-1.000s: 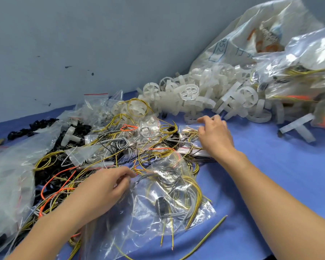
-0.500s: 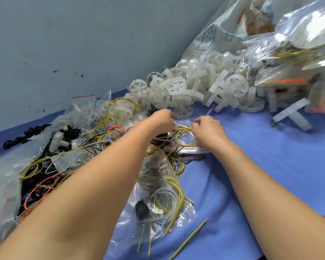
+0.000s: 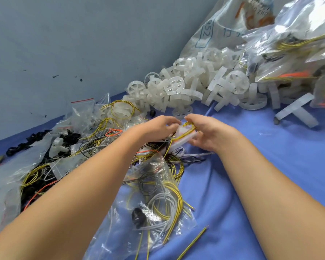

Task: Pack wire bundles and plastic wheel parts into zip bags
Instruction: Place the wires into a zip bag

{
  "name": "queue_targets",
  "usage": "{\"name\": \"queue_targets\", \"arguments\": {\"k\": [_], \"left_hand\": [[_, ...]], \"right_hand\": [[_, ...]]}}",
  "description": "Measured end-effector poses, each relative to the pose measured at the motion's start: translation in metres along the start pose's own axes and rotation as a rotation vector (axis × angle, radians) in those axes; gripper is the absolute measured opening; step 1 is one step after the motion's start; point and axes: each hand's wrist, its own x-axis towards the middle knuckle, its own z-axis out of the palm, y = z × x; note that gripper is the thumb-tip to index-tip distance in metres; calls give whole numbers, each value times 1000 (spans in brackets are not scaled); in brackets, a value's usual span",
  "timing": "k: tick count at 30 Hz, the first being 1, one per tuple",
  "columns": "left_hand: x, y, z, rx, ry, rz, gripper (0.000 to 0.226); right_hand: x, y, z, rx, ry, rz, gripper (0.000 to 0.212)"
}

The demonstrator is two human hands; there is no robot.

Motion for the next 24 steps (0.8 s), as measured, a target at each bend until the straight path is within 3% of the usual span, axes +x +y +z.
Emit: {"name": "queue_targets", "arguments": {"k": [5, 9, 12, 20, 22, 24], "left_hand": [[-28, 9, -3, -265, 73, 35, 26], [-42, 23, -6, -472, 140, 68, 29], [-46, 31, -7, -463, 162, 39, 29], [-58, 38, 1, -135, 173, 6, 28], [-62, 42, -3, -223, 248, 2, 29], [-71, 45, -12, -332, 371, 46, 32]], "right_hand": [[-13, 1, 1, 82, -178, 142, 28], [-21, -4, 4, 79, -210, 6, 18], [-27, -5, 0, 145, -279, -32, 25], [-35, -50, -23, 444, 221, -472, 15], [-44, -62, -20, 528, 154, -497, 15], [-55, -67, -7, 592, -18, -468, 23]]}}
